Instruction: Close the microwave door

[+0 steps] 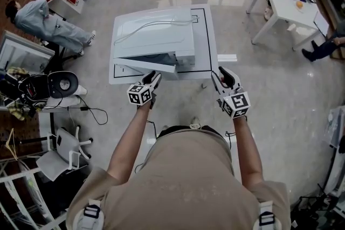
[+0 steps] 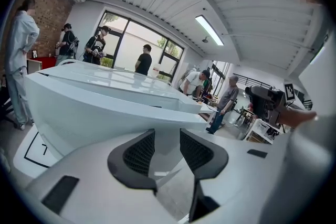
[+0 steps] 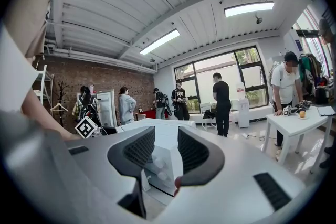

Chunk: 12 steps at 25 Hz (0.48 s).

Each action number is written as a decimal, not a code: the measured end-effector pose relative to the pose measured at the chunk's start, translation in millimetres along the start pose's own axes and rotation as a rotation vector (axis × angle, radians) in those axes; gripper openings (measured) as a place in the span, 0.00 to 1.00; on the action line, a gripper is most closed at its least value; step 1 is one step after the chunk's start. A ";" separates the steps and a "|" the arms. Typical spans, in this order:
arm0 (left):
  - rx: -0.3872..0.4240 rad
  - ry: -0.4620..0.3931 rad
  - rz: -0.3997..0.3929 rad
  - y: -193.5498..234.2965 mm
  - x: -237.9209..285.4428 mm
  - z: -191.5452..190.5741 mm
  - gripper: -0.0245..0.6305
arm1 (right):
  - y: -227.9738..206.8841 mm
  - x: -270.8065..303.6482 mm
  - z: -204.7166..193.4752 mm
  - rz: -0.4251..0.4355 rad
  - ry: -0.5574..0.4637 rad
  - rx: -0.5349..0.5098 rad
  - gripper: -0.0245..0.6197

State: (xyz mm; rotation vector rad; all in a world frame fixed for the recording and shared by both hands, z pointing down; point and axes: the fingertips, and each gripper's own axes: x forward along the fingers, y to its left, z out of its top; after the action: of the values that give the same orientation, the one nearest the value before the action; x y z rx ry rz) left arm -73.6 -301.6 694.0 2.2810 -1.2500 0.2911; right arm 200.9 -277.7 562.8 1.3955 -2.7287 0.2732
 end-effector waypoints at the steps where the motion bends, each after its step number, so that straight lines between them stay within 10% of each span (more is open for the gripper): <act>1: -0.008 -0.005 0.006 1.6 2.9 1.5 0.26 | -2.7 -0.4 -0.5 0.000 0.002 -0.001 0.25; 12: -0.094 -0.061 0.077 21.3 32.8 15.8 0.26 | -21.1 -7.6 -7.0 0.001 0.014 0.007 0.25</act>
State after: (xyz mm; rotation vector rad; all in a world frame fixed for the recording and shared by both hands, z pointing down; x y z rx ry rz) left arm -74.2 -343.1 701.6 2.1800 -1.3551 0.1872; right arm 222.3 -282.4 571.2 1.3888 -2.7196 0.2915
